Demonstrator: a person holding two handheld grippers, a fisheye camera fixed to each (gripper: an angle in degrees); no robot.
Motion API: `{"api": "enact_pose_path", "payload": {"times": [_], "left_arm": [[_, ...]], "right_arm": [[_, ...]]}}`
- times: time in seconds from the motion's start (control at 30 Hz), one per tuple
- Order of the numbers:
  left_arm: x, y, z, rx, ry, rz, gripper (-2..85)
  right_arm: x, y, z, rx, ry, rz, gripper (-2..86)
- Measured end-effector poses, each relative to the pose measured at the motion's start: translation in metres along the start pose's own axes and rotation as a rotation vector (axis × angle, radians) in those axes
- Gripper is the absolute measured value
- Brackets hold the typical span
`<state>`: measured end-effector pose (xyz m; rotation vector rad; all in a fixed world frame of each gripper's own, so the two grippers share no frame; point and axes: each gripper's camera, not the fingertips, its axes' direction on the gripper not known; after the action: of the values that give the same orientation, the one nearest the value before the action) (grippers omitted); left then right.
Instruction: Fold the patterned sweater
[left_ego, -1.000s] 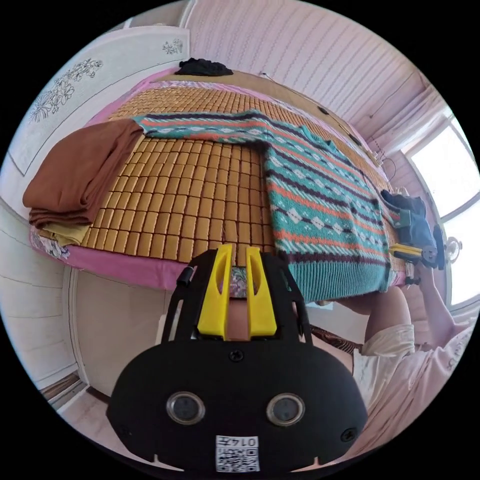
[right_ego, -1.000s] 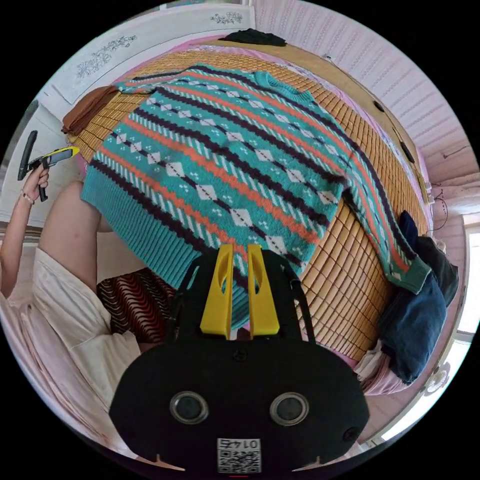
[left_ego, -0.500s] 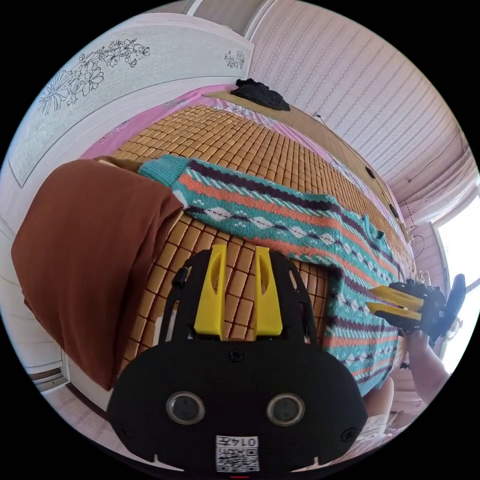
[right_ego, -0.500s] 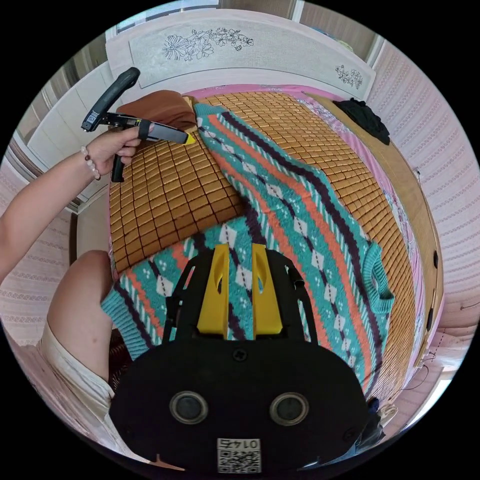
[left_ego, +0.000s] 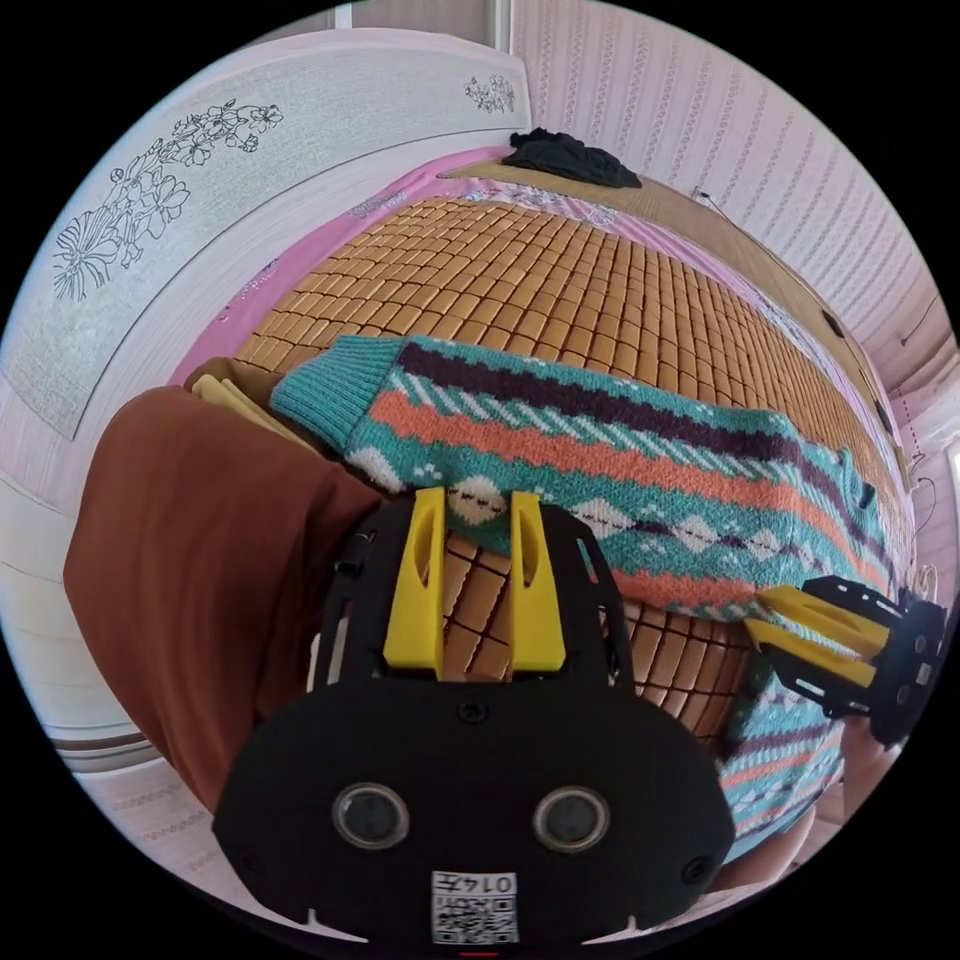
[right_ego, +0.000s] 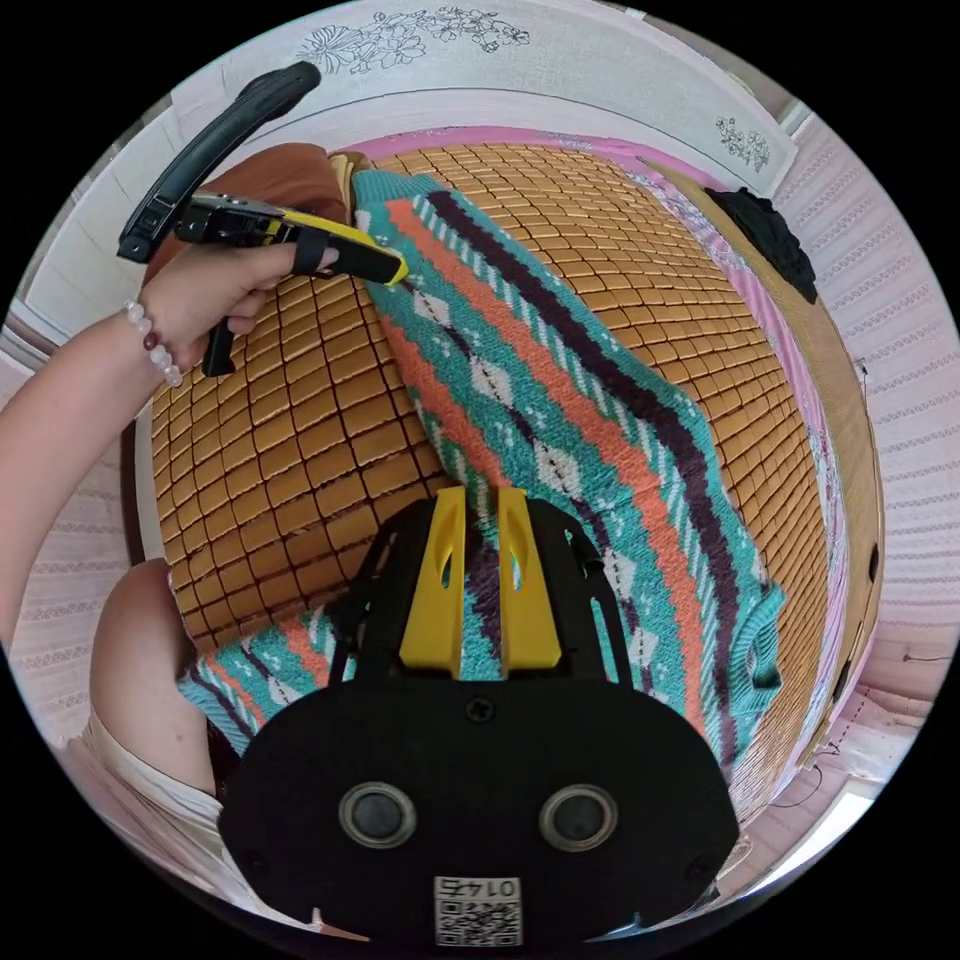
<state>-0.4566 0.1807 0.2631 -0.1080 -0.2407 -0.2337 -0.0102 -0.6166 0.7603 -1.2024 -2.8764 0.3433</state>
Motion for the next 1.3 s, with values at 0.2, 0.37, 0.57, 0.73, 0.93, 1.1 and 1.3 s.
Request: {"api": "enact_pose_path", "payload": {"times": [0.2,0.37,0.57,0.73,0.93,1.1,1.3], "left_arm": [[0.006,0.009,-0.032,0.118,0.101,-0.025,-0.5],[0.054,0.018,-0.136,0.479,0.319,0.206,-0.7],[0.216,0.098,-0.228,0.648,0.54,0.807,2.9],[0.296,0.167,-0.17,0.319,0.598,0.979,6.1],[0.3,0.168,-0.13,0.157,0.355,0.932,6.3],[0.309,0.136,-0.115,0.147,0.191,0.84,6.4],[0.32,0.11,-0.076,0.054,0.181,0.693,5.8]], "right_arm": [[0.016,0.028,-0.005,0.083,-0.067,0.119,2.5],[0.036,0.074,-0.018,0.185,-0.151,0.224,2.0],[0.055,0.21,-0.056,0.358,-0.213,0.349,5.0],[0.057,0.373,-0.044,0.197,-0.062,0.543,8.1],[0.082,0.53,-0.023,0.049,-0.042,0.87,10.7],[0.105,0.556,-0.015,0.215,-0.109,1.018,11.7],[0.107,0.531,0.029,0.125,-0.055,1.007,10.7]]}}
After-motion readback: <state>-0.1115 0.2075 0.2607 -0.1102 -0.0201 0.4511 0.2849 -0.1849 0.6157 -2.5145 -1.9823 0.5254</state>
